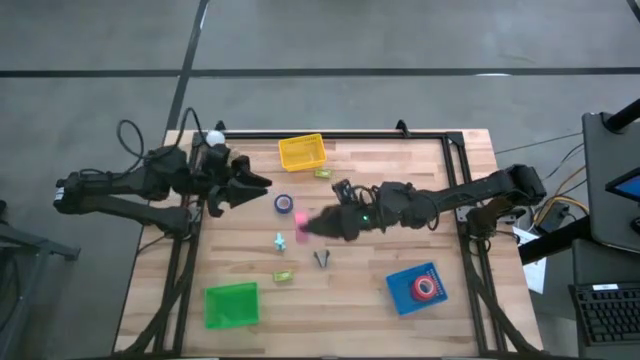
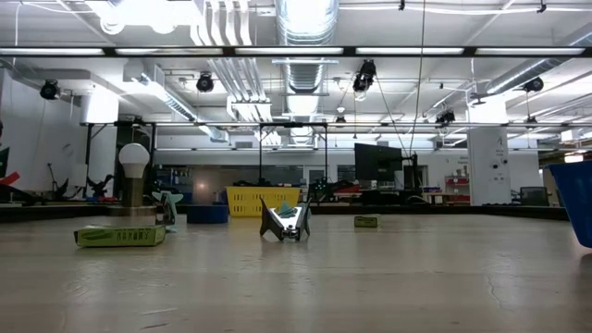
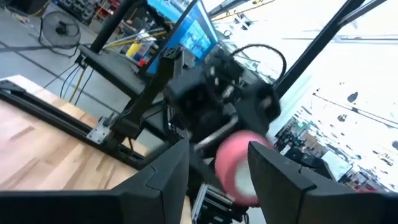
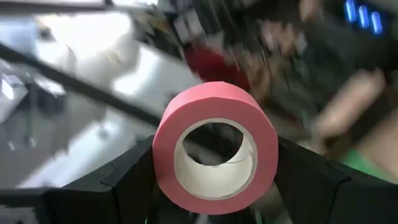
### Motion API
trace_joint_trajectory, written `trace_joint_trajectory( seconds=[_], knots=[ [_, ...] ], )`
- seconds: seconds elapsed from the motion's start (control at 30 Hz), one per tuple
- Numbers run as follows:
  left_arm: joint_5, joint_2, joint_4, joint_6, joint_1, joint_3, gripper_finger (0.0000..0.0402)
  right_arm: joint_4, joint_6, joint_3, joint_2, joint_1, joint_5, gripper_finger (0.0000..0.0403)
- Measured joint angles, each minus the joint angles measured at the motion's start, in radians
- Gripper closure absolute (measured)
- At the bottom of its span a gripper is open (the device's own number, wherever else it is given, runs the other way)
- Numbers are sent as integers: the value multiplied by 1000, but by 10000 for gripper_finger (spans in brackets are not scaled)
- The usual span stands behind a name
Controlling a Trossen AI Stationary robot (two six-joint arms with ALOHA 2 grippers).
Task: Pick and place Stapler, Stapler remover, tape
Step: Put the pink tape into the blue basket
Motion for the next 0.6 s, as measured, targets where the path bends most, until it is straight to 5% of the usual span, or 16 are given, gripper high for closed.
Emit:
trace_joint_trajectory(
  seconds=[0.27, 0.6],
  knots=[
    [-5, 1, -5, 12, 0, 0, 234, -715, 215, -2, -74, 115, -50, 127],
    [-5, 45, -6, 12, 0, 0, 234, -1249, 478, -1, -73, 318, -54, 123]
  ],
)
